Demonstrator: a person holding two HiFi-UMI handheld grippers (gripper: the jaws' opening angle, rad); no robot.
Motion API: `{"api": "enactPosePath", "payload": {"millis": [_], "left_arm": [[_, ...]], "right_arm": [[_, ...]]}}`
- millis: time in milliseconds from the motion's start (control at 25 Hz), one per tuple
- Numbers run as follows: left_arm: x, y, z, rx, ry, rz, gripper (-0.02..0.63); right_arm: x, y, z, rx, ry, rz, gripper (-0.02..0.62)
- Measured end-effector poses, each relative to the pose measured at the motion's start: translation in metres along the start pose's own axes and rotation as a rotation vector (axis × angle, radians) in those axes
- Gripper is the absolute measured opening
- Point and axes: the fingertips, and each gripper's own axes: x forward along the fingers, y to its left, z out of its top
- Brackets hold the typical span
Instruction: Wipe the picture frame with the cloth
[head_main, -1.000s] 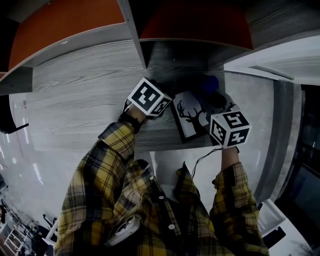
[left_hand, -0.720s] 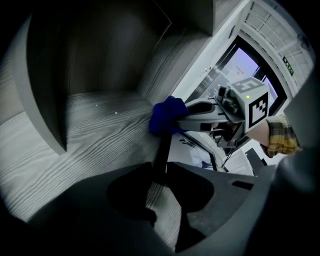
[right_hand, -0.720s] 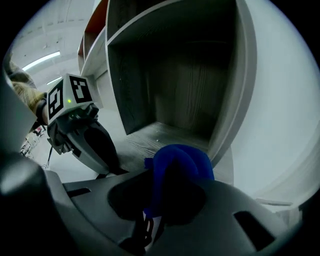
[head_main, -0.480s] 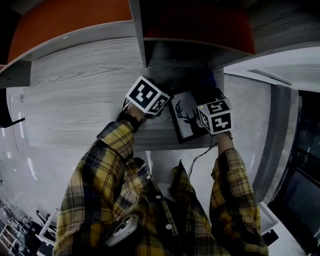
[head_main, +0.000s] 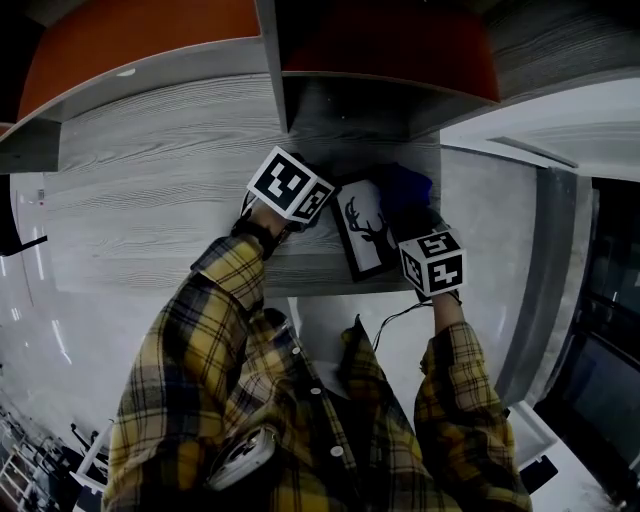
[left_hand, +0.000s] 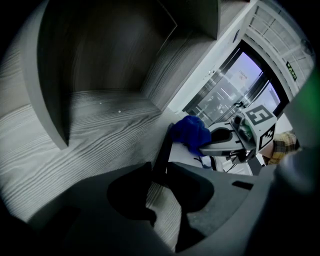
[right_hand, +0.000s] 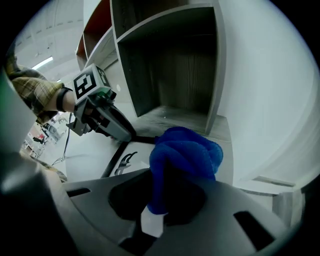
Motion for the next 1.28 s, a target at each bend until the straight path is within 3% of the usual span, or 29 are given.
{"api": "enactPosePath", "payload": {"millis": [440,800,920,1120,1280], "left_arm": [[0.001,0.001,0.000,-0.009,0.002,-0.008,0.098],[0.000,0.001,0.000,-0.006,0.004,-0.008,0.098],[0.001,-0.001,0.000,0.001,0.005,-0.006,0.098],[0.001,0.000,0.000,-0.001,0.001,-0.007,0.098],[0.000,0.000,0.000,-0.006,-0.010,-0.009,0.098]], "right_arm": [[-0.041,0.017,-0.065,0.082,0.089,0.027,0.052],[-0.070,0.024,-0.099,0.220,0.070,0.004,0.052],[-0.074,0.025,-0.075,0.229,0.011,0.005,0.052],[-0.073,0.025,0.034,0.117,-0.206,0.015,0.052],[-0.035,0.019,0.085,0.027,-0.235,-0.006,0.052]]}}
